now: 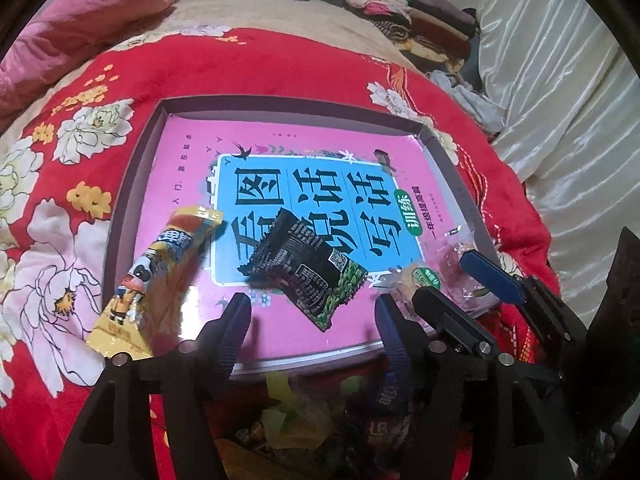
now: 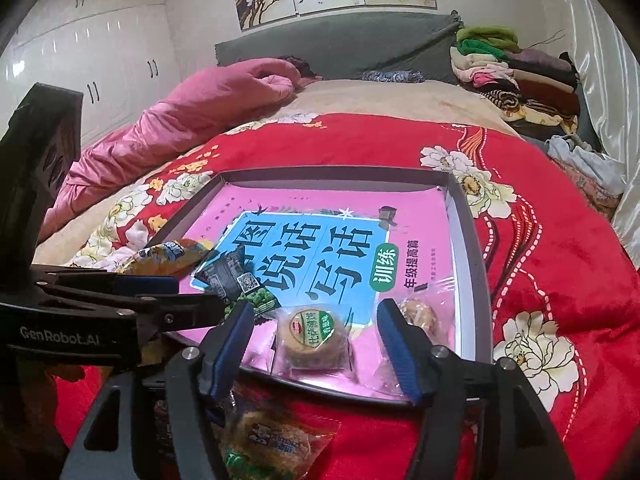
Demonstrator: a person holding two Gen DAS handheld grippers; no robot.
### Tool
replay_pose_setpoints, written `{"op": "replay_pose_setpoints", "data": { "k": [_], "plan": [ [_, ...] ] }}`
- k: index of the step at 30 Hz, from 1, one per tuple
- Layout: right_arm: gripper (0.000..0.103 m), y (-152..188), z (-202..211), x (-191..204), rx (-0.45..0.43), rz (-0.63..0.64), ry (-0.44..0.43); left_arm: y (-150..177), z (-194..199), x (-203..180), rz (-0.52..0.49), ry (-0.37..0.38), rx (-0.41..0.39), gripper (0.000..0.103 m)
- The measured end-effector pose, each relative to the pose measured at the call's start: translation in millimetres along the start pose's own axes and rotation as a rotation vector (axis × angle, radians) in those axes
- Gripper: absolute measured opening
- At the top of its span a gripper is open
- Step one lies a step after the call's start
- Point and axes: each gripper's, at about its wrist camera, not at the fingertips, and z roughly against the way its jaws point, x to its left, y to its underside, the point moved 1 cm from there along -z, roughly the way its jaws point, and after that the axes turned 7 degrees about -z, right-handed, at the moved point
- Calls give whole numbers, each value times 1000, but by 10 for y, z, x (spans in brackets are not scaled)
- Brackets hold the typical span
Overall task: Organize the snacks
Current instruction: 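Open both grippers to release the bags in the tray, then move both grippers back from the tray to the snack pile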
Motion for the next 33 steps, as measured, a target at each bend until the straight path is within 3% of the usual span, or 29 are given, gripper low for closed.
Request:
{"op": "replay_pose_setpoints", "data": {
  "k": [14, 33],
  "plan": [
    [76, -51, 127, -50, -48, -25, -6, -14, 192, 12, 4, 9, -48, 79],
    [85, -129, 389, -58, -146, -38, -62, -7, 547, 105, 21, 15, -124, 80]
  ]
}}
